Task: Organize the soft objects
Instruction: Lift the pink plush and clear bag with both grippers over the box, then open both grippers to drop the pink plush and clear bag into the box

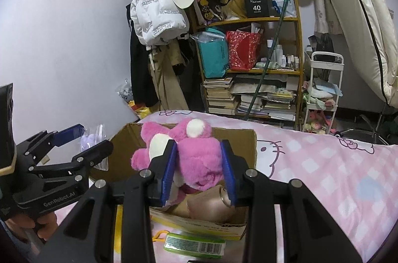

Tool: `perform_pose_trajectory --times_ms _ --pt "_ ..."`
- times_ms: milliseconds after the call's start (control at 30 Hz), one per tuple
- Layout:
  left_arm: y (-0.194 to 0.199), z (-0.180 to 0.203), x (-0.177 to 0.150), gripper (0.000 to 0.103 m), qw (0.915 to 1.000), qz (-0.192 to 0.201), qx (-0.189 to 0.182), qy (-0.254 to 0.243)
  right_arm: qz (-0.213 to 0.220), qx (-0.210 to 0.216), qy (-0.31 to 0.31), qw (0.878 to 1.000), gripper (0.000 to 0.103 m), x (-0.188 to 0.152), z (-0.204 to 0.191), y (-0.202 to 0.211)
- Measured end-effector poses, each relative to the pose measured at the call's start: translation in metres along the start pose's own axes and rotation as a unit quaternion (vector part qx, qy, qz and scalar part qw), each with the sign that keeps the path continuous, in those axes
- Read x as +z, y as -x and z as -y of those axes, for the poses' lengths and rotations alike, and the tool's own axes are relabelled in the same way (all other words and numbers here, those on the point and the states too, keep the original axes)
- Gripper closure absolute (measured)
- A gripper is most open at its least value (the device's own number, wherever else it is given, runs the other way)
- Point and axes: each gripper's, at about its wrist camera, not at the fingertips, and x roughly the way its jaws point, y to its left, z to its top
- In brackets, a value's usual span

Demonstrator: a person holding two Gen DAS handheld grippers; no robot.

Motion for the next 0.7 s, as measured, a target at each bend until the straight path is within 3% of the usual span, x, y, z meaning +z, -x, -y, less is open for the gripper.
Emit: perform_pose_trajectory --times_ms 267,533,700 --pt "-0.013 0.002 -0.008 0.029 0.9997 -0.022 -0.001 -0.008 -0.023 -0.005 0.012 1.0 0.065 -0.007 -0.001 -0.014" --pt "-0.013 -0.006 -0.01 0.013 0.9992 -0.026 0.029 -0.003 -0.023 -0.012 0.013 1.0 0.063 -0.006 -0.003 -0.012" --pt "-0.002 -0.013 -0.012 0.008 0.999 -0.034 0.023 0.015 -0.02 -0.019 0.009 1.0 0.041 -0.004 -0.003 -0.002"
